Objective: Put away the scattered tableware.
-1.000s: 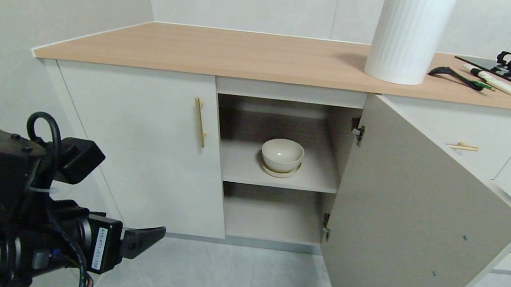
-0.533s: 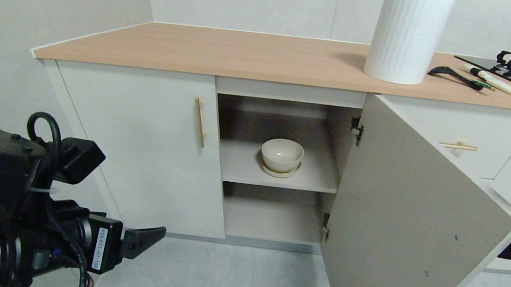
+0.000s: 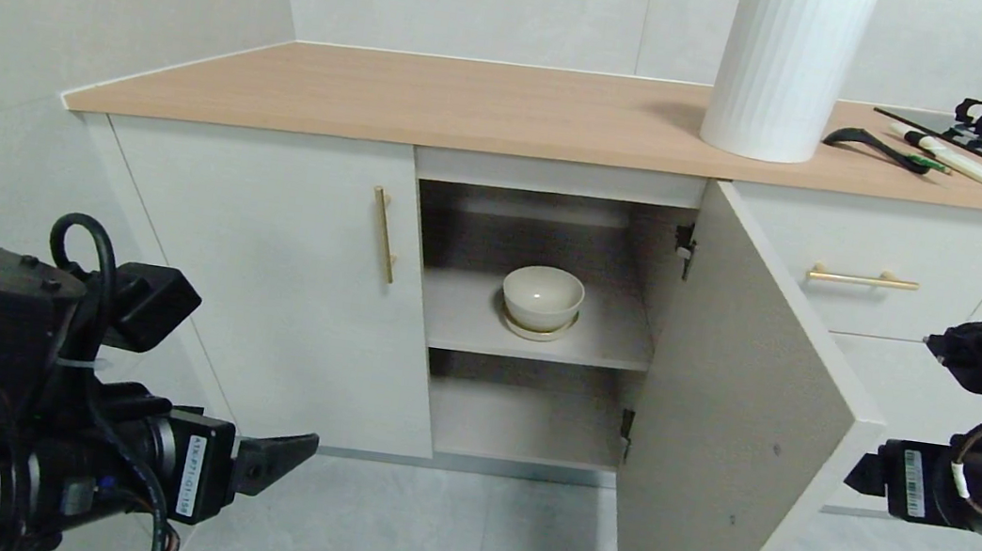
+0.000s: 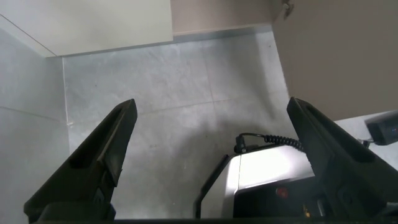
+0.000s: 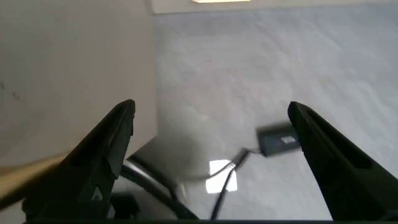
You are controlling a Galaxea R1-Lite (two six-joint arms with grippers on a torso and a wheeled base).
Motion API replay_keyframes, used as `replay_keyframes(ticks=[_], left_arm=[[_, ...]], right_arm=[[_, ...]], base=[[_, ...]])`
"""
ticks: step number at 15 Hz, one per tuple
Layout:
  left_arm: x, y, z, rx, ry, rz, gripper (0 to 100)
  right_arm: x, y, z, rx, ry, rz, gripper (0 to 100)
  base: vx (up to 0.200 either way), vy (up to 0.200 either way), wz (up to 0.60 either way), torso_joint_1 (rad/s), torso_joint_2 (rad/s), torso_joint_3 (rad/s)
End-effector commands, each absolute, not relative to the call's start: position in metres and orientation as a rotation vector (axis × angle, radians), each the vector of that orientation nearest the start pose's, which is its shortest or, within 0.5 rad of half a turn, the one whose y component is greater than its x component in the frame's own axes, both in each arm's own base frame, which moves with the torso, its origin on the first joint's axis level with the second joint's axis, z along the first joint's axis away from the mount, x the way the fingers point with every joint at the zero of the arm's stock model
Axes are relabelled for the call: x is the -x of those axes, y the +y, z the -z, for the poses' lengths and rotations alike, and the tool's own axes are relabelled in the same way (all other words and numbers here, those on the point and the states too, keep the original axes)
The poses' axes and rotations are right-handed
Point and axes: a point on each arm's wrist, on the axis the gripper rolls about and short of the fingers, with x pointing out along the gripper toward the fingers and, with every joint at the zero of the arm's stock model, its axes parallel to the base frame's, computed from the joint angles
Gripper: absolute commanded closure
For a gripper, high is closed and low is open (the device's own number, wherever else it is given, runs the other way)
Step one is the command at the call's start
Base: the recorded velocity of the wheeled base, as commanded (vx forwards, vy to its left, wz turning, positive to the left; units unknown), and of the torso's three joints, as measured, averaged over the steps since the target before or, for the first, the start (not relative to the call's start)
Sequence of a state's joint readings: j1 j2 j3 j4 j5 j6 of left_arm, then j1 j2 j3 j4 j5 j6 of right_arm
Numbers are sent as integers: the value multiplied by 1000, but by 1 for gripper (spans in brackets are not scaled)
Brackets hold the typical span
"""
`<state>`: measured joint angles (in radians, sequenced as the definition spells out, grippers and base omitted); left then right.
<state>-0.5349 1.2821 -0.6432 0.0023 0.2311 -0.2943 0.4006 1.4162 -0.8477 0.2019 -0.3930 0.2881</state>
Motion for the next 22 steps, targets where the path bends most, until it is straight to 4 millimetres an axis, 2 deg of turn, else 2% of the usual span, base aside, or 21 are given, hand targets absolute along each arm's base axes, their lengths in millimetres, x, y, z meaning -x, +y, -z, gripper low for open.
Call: replay_keyframes(ticks=[1, 4, 6, 9, 11, 13, 17, 20, 22], left_arm=[[-159, -88, -184, 46, 629, 202, 0], [-159, -88, -185, 50, 622, 200, 0], [-158, -87, -186, 51, 618, 201, 0], [-157, -84, -189, 61, 604, 193, 0], [-157, -84, -189, 62, 602, 192, 0], [-156, -84, -190, 64, 598, 193, 0], [-158, -85, -189, 60, 607, 194, 0], [-160, -86, -187, 57, 616, 196, 0], [-160, -86, -187, 58, 616, 194, 0]], right_arm=[[-200, 90, -180, 47, 710, 36, 0], [-204, 114, -164, 42, 653, -54, 0], [-213, 122, -161, 21, 628, -73, 0], [-240, 143, -159, -13, 637, -185, 0], [-253, 153, -165, -32, 628, -226, 0], [-276, 168, -169, -49, 608, -249, 0], [-284, 175, -156, -74, 648, -304, 0], [-292, 191, -149, -158, 595, -323, 0], [-296, 194, -144, -168, 585, -324, 0]], base=[[0, 0, 0, 0, 0, 0], [0, 0, 0, 0, 0, 0], [0, 0, 0, 0, 0, 0], [0, 0, 0, 0, 0, 0], [0, 0, 0, 0, 0, 0], [0, 0, 0, 0, 0, 0], [0, 0, 0, 0, 0, 0], [0, 0, 0, 0, 0, 0], [0, 0, 0, 0, 0, 0]])
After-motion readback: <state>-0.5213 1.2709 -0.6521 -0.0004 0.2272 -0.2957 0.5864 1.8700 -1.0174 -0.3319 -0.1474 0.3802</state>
